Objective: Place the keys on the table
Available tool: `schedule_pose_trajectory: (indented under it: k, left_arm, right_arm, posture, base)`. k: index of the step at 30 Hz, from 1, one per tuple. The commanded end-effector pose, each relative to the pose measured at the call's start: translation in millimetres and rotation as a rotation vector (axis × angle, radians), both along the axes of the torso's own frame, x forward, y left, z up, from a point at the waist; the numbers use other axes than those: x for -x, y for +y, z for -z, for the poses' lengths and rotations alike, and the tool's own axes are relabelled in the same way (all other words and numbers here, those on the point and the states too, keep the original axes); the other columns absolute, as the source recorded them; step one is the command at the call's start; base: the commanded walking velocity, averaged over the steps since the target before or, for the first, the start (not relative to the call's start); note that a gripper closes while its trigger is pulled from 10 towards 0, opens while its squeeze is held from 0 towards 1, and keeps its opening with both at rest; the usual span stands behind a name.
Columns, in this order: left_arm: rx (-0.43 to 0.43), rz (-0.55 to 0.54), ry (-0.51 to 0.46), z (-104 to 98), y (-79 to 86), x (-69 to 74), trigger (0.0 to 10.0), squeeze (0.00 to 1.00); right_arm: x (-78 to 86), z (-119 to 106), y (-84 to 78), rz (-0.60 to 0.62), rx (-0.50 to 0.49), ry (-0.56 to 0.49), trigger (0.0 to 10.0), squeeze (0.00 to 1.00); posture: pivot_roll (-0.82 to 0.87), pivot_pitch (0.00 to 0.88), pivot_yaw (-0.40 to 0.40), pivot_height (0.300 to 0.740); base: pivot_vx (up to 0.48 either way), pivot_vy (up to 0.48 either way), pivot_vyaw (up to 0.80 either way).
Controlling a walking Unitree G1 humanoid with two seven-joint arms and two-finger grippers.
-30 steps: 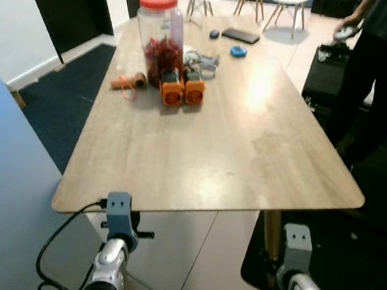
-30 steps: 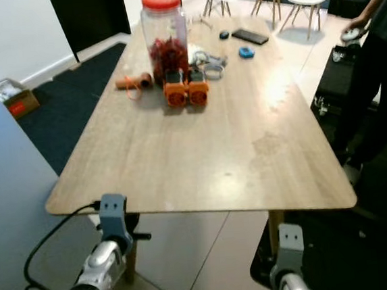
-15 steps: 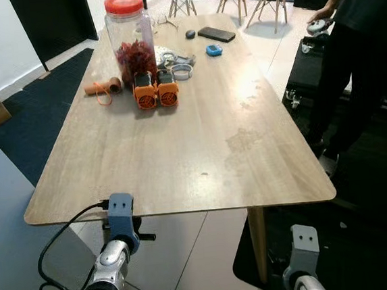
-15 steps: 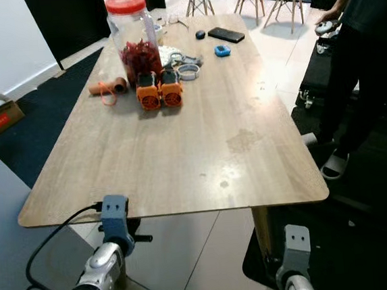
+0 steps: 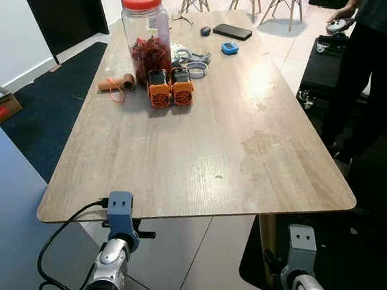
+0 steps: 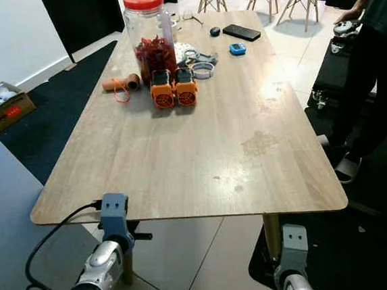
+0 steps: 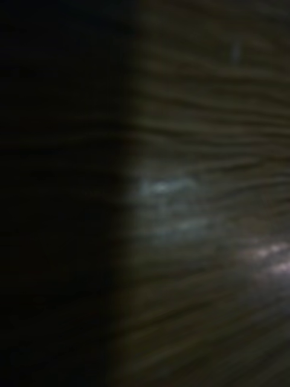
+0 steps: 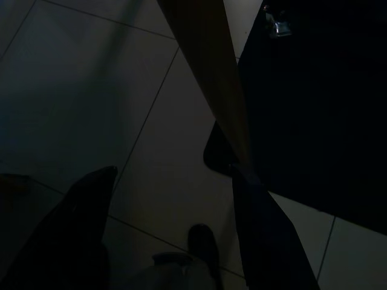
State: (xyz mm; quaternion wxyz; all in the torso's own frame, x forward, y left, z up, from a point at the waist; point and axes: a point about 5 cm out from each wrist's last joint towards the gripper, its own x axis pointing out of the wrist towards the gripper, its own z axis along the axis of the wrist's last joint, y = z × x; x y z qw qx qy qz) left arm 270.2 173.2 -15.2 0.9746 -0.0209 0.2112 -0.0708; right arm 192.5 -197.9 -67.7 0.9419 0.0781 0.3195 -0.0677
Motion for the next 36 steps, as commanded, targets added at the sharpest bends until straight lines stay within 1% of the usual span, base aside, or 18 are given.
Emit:
schedule_pose_trajectory:
  k: [1,14,22,26,27,30,34,36]
  left_arm:
    - [-0.002,-0.009,0.038,6,4.5,5.5,10.0,0.0]
    - [0.0,0.0,0.038,5,3.3,4.8,10.0,0.0]
    - [-0.06,0.121,0.053,9,-7.0,9.7,10.0,0.0]
    - [-0.07,0.139,0.055,10,-8.5,10.4,10.0,0.0]
    - [-0.082,0.161,0.058,11,-10.3,11.7,10.0,0.0]
    - [-0.117,0.206,0.076,15,-12.4,16.5,10.0,0.0]
    - [-0.138,0.191,0.088,18,-7.6,20.4,10.0,0.0]
    - [-0.15,0.18,0.1,20,-3.6,24.1,10.0,0.0]
  right_arm:
    - [1.1,1,-1.2,0.003,0.0,0.01,10.0,0.0]
    - [0.1,0,-1.4,0.002,-0.001,0.01,10.0,0.0]
    - [-0.3,0,-0.6,0.001,0.0,0.011,10.0,0.0]
    - [-0.3,0,-0.5,0.002,0.0,0.011,10.0,0.0]
    - [-0.4,0,-0.2,0.001,0.0,0.011,10.0,0.0]
    - [-0.4,1,1.0,-0.001,-0.001,0.011,10.0,0.0]
    - [0.7,1,1.6,-0.007,0.002,0.016,10.0,0.0]
    - [2.0,2,2.0,-0.028,0.021,0.027,10.0,0.0]
  posture:
    - [0.02,0.033,-0.004,0.74]
    - [0.02,0.032,-0.004,0.74]
    - [0.02,0.022,-0.001,0.74]
    - [0.02,0.022,-0.001,0.74]
    - [0.03,0.019,0.001,0.74]
    - [0.03,0.015,0.003,0.74]
    - [0.03,0.014,0.001,0.74]
    - [0.03,0.011,0.0,0.74]
  base:
    - [-0.39,0.0,0.0]
    - [-0.389,0.0,0.0]
    - [-0.386,0.0,0.0]
    - [-0.382,0.0,0.0]
    - [-0.296,0.0,0.0]
    - [0.0,0.0,0.0]
    - [0.0,0.0,0.0]
    - [0.0,0.0,0.0]
